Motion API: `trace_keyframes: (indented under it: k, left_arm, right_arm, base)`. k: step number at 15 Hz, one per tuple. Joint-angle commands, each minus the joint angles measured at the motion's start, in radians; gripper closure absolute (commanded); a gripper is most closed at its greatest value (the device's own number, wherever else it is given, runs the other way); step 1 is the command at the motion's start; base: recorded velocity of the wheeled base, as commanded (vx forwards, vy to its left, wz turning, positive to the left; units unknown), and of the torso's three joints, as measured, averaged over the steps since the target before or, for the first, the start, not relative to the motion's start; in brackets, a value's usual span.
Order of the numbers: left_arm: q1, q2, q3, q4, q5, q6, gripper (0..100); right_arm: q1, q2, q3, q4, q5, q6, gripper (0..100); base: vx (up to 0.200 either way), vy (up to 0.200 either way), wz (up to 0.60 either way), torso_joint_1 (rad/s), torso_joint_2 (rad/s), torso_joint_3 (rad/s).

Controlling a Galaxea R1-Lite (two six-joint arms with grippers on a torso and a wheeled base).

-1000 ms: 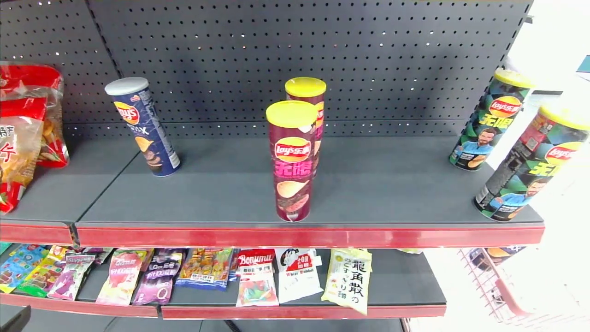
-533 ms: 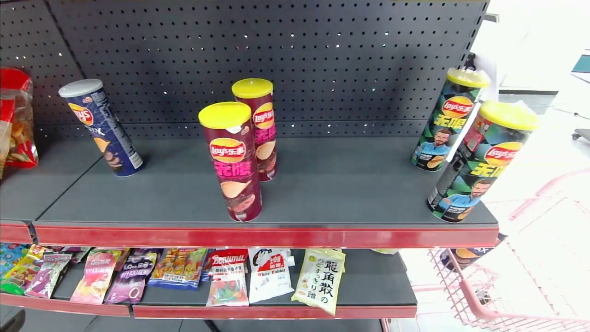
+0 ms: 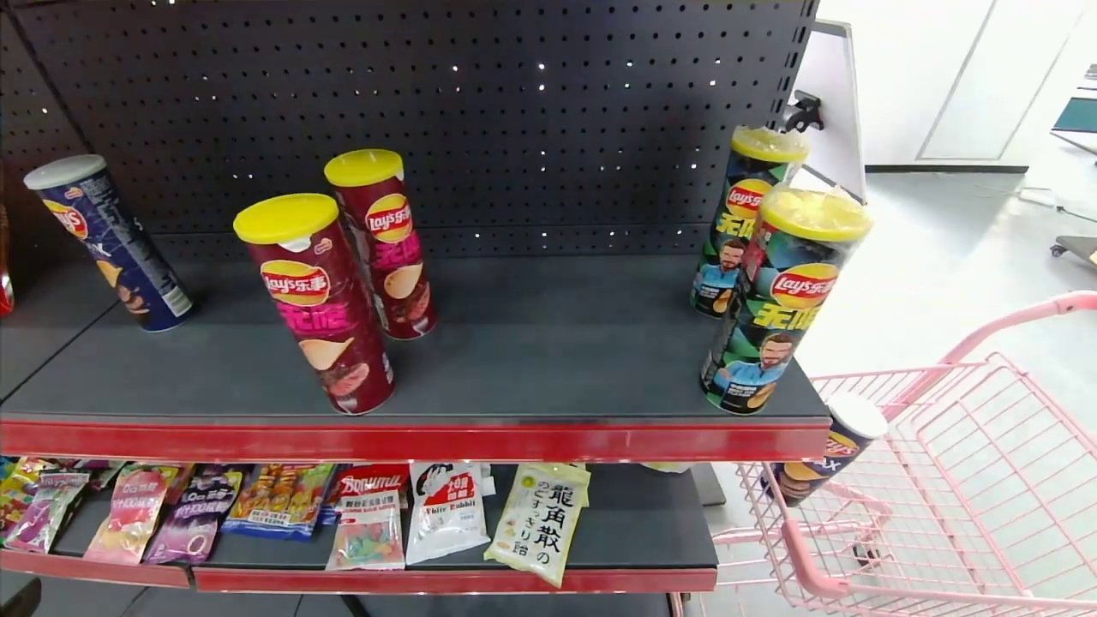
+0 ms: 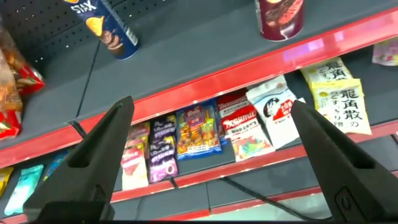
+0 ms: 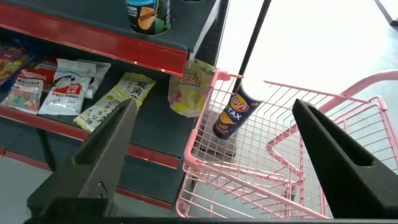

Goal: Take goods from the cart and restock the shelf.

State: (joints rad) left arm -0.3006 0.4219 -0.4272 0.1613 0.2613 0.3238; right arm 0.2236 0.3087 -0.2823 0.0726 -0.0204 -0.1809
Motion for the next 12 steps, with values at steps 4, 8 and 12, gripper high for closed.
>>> trace_keyframes:
  k: [4, 8, 12]
  left_arm:
    - [0.000, -0.014, -0.001, 0.001, -0.004, 0.008, 0]
    - [-0.005, -0.017, -0.001, 0.001, -0.007, 0.012, 0]
    - [-0.005, -0.015, 0.001, 0.001, -0.016, 0.012, 0]
  right_arm:
    - [0.000, 0.003, 0.006, 0.000, 0.000, 0.000, 0]
    - [0.000, 0.003, 0.008, 0.000, 0.000, 0.000, 0]
    - [0.000, 0.001, 0.018, 0.000, -0.001, 0.000, 0]
  base:
    - [0.000, 0.000, 0.00, 0.000, 0.00, 0.000]
    - [0.000, 0.000, 0.00, 0.000, 0.00, 0.000]
    - [0.000, 0.000, 0.00, 0.000, 0.00, 0.000]
